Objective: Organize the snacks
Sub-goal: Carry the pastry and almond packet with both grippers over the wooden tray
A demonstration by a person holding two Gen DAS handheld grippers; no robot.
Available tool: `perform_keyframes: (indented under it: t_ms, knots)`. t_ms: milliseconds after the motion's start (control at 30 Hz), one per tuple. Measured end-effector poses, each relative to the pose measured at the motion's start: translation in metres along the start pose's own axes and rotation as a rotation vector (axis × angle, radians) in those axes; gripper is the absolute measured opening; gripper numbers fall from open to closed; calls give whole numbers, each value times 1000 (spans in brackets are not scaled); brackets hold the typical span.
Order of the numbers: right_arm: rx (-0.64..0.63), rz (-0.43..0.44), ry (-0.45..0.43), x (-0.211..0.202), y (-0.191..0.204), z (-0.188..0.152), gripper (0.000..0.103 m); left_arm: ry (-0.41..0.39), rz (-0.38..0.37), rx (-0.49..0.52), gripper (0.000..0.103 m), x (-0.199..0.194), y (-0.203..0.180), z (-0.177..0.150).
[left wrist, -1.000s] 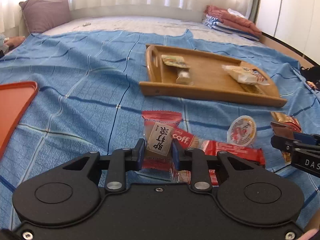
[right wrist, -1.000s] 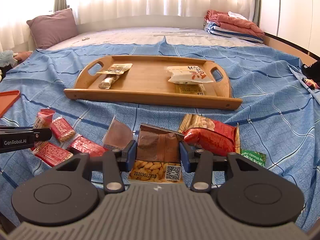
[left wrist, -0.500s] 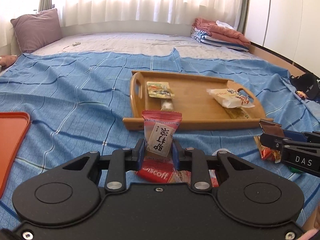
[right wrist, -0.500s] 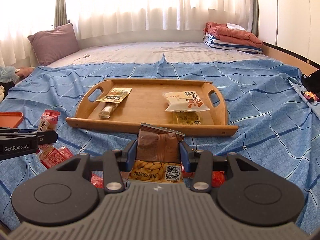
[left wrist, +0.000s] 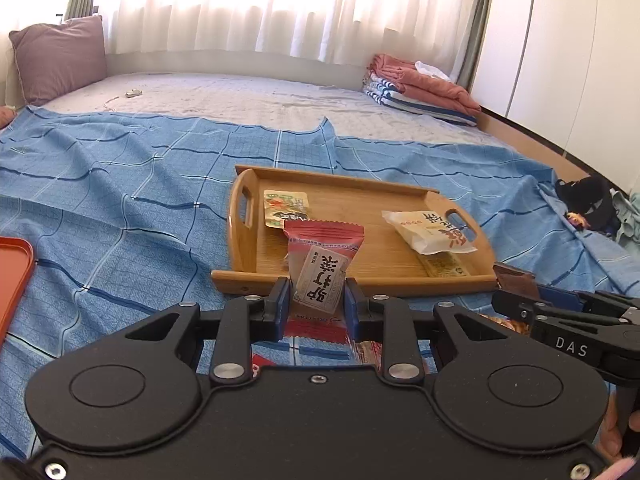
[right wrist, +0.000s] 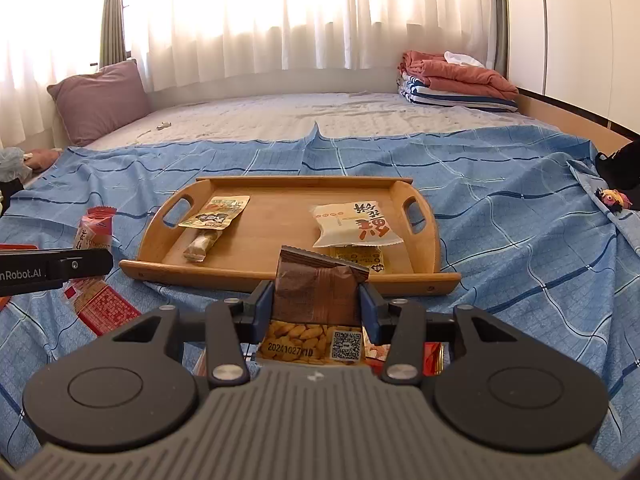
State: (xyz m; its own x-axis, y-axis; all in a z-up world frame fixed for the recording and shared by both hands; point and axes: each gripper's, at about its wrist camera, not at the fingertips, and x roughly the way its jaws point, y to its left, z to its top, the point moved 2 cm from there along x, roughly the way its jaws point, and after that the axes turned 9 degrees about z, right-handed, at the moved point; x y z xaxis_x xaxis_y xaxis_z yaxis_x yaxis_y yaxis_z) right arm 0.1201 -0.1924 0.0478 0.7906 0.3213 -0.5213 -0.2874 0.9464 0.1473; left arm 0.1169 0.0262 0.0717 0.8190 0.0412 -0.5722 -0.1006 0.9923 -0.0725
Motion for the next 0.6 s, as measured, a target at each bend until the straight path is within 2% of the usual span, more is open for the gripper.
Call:
perform_keyframes:
  t_ms: [133,300,600]
  knots:
    - [-10,-5,1,-1,1,-1,50,15,-17,-14,26,2,3,-2]
    - [-11,-8,9,-1,2,-4,51,75,-63,-61,27,10,12,-8]
    - [-21,-9,32,2,4,-13,51,182,-7,-35,27,28,28,-43]
